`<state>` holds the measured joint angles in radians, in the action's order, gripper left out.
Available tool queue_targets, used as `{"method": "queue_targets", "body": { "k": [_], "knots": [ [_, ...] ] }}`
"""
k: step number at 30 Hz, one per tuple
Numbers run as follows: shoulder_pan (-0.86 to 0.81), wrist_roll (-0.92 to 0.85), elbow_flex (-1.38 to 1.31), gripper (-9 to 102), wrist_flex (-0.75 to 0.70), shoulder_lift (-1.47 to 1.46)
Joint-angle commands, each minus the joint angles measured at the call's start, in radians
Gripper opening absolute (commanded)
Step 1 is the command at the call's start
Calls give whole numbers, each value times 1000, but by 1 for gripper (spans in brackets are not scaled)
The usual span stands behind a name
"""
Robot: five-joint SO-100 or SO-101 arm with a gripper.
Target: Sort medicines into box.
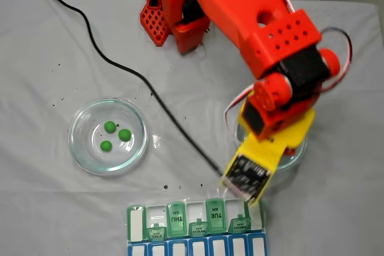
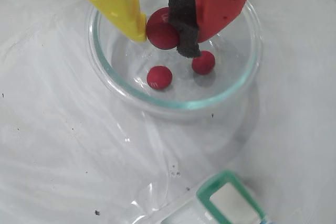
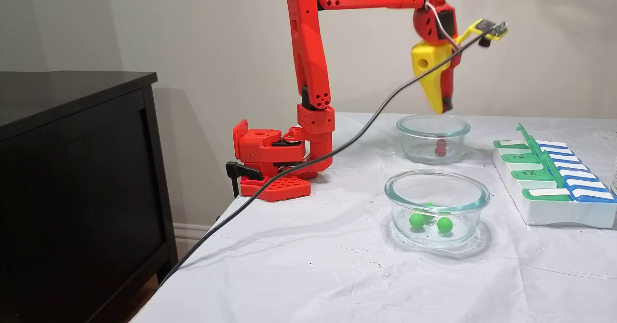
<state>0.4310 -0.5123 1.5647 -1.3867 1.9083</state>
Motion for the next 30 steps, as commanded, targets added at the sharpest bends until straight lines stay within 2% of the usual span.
{"method": "queue_targets", "body": {
  "k": [1,5,11,20,30],
  "knots": [
    [-60,127,-178,0,-12,-60],
    [-97,244,-169,0,60,-87],
    [-161,341,-265,0,63,-176],
    [-184,359,-296,0,110,-215],
    [-160,342,-238,0,230,-213]
  ]
}}
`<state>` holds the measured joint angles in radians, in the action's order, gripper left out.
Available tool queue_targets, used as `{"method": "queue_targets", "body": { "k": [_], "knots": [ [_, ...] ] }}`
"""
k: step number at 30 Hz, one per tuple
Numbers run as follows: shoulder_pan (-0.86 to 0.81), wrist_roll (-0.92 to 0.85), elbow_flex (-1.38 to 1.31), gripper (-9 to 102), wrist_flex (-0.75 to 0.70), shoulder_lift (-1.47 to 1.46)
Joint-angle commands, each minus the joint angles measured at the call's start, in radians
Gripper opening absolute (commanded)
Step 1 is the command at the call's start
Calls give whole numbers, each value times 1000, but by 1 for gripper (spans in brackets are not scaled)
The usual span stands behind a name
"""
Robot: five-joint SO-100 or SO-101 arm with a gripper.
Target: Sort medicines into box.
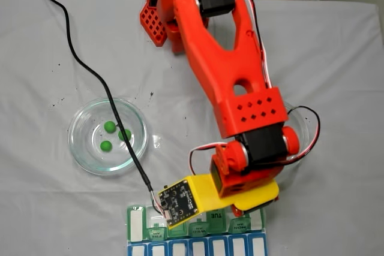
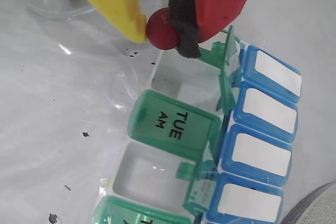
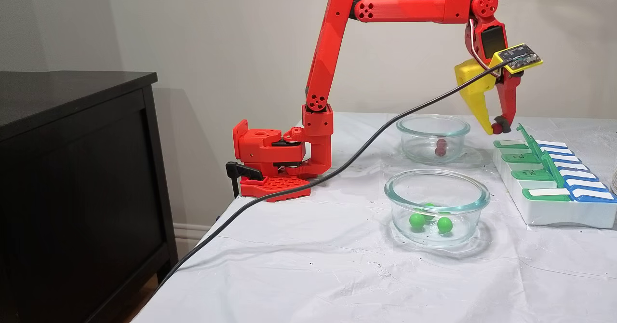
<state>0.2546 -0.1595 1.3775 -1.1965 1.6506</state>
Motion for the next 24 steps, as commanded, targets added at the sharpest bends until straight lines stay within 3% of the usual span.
{"method": "queue_targets", "body": {
  "k": [1,11,19,24],
  "knots": [
    [20,-14,-49,0,49,41],
    [43,-32,-6,0,83,52],
    [37,-51,-61,0,-61,121],
    [43,-49,-38,0,-26,71]
  ]
}}
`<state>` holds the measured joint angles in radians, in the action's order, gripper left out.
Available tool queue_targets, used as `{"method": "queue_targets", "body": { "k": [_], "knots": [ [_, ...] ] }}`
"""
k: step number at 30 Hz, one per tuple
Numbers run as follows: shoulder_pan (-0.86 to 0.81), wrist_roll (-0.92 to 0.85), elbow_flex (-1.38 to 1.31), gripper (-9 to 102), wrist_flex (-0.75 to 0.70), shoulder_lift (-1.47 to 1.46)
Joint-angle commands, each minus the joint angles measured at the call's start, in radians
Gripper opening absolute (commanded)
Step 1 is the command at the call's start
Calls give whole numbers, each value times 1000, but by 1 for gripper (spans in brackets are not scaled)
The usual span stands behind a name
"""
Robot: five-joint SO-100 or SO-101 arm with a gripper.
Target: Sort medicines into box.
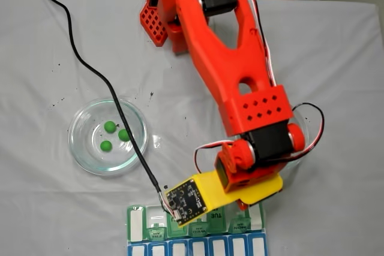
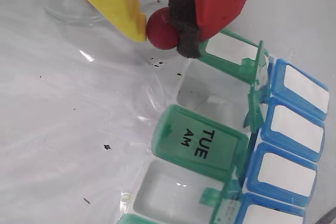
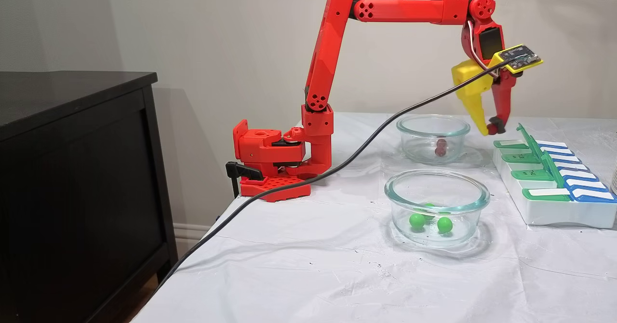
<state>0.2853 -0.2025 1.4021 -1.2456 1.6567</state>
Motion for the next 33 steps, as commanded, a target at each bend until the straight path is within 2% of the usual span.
{"method": "queue_targets", "body": {
  "k": [1,12,28,30,33],
  "knots": [
    [8,-9,-74,0,31,41],
    [-20,-18,-137,0,130,-80],
    [-31,-34,-58,1,250,-14],
    [-31,-44,-63,2,244,-21],
    [-29,-63,-98,15,198,-49]
  ]
}}
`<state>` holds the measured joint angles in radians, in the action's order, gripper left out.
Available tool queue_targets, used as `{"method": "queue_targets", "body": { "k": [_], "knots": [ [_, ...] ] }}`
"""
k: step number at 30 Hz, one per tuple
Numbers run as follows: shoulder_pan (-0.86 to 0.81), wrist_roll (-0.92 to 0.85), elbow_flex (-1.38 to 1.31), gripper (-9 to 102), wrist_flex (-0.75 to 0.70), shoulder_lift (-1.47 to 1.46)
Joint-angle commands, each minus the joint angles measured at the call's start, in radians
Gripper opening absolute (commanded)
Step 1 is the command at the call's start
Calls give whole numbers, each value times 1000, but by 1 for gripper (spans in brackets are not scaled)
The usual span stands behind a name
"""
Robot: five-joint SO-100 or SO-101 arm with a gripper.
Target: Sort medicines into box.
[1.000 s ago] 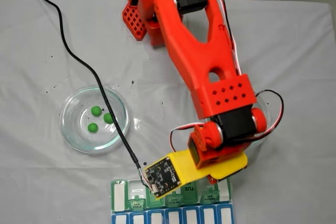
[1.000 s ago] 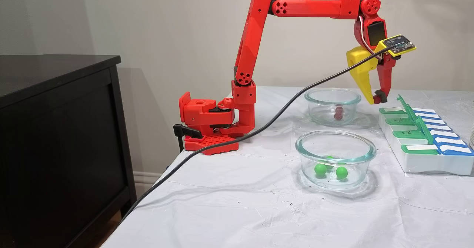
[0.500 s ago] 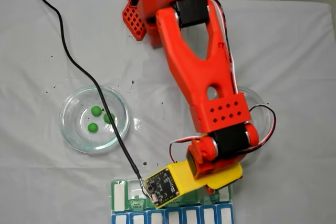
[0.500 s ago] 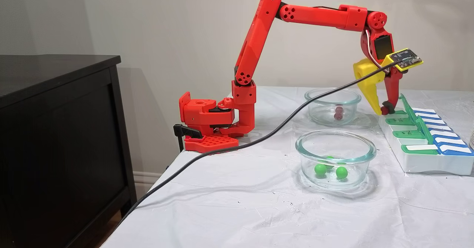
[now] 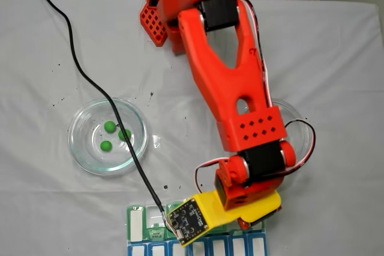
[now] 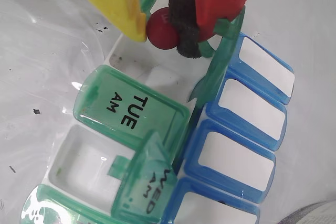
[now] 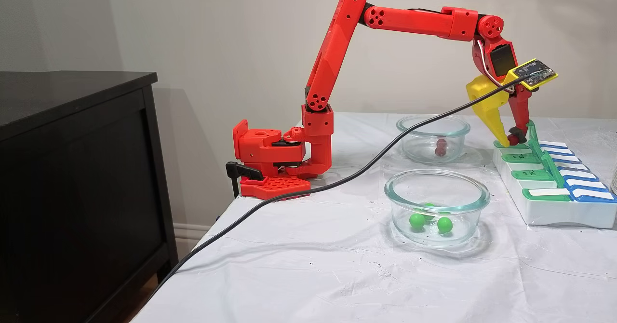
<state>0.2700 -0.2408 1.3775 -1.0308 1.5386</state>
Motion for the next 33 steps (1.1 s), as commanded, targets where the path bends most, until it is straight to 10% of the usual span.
{"method": "queue_targets", "body": {
  "k": [1,9,18,33],
  "knots": [
    [-14,-31,-80,18,-28,61],
    [-5,-37,-72,26,-57,75],
    [83,-132,-169,0,-304,164],
    [413,-311,110,2,-324,400]
  ]
}}
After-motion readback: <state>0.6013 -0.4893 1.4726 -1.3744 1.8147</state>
